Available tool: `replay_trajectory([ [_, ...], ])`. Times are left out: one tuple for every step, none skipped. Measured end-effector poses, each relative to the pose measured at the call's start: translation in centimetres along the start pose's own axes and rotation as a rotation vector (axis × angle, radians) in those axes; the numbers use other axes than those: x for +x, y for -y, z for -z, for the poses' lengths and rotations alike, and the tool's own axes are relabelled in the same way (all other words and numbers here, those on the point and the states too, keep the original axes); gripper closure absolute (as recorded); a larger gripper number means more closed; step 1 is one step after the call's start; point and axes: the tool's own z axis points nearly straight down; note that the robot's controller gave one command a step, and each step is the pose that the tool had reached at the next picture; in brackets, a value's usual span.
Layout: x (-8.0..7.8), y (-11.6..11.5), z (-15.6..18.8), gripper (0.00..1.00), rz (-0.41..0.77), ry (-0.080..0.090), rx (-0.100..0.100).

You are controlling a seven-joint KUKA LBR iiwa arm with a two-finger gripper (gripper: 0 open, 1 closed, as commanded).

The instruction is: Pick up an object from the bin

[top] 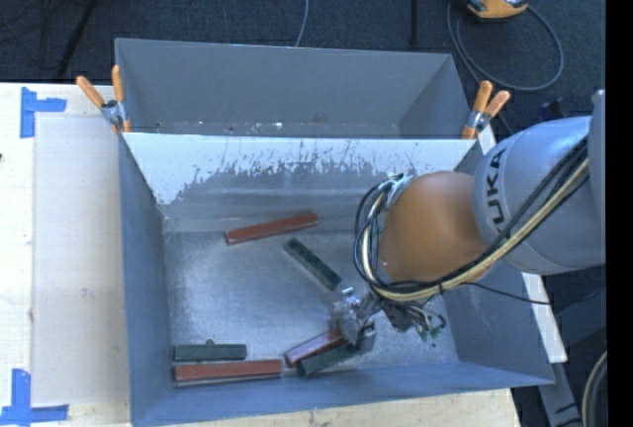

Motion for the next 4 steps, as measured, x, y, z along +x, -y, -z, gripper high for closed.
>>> replay_trajectory([
  [-0.69, 0.84, 13.09, 1.00, 0.003, -0.001, -0.002],
  [-0.66, 0.88, 13.07, 0.00, 0.001, -0.002, -0.002],
  [-0.66, 0.88, 13.07, 0.00, 0.000, -0.002, -0.002],
  [-0.70, 0.87, 13.06, 0.00, 0.000, -0.002, -0.002],
])
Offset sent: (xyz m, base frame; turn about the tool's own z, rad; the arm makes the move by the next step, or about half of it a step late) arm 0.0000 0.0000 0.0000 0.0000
